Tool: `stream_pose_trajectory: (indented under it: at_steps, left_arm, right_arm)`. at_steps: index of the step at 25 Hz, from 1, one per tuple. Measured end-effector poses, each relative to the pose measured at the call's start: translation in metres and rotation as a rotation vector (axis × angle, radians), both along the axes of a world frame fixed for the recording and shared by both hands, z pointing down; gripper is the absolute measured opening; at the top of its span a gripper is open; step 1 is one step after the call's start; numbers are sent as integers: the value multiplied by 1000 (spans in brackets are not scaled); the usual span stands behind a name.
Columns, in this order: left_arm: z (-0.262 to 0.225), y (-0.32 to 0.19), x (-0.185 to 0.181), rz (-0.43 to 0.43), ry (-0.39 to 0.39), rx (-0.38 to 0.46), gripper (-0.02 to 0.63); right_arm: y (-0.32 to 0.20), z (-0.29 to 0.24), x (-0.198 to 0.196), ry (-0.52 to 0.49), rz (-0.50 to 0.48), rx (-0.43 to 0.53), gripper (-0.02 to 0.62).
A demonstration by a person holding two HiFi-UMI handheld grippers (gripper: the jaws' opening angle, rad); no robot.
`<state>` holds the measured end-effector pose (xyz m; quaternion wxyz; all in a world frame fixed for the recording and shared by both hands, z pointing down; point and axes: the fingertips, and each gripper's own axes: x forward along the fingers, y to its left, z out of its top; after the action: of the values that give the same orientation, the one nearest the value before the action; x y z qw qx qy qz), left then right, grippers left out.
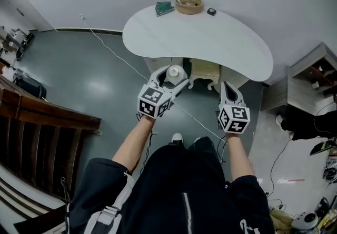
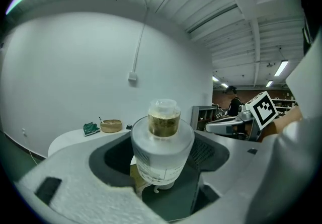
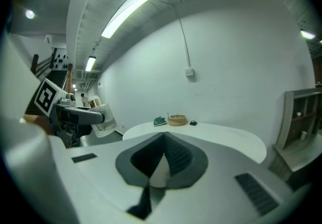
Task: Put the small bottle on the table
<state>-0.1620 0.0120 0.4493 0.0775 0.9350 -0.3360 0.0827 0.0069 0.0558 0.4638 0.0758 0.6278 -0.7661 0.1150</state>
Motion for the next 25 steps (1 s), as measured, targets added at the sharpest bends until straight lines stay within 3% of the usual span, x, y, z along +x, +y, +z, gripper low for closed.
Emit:
stream_pose_trajectory:
  at_steps: [11,25]
  left_arm:
    - [15,-70,20,30,-12,-23,336]
    - [22,-234,91,-19,-39,-28,336]
  right_arm:
    - [-69,16,16,-4,10,-15,3]
    - [-244,26,82,-28,-61,-19,3]
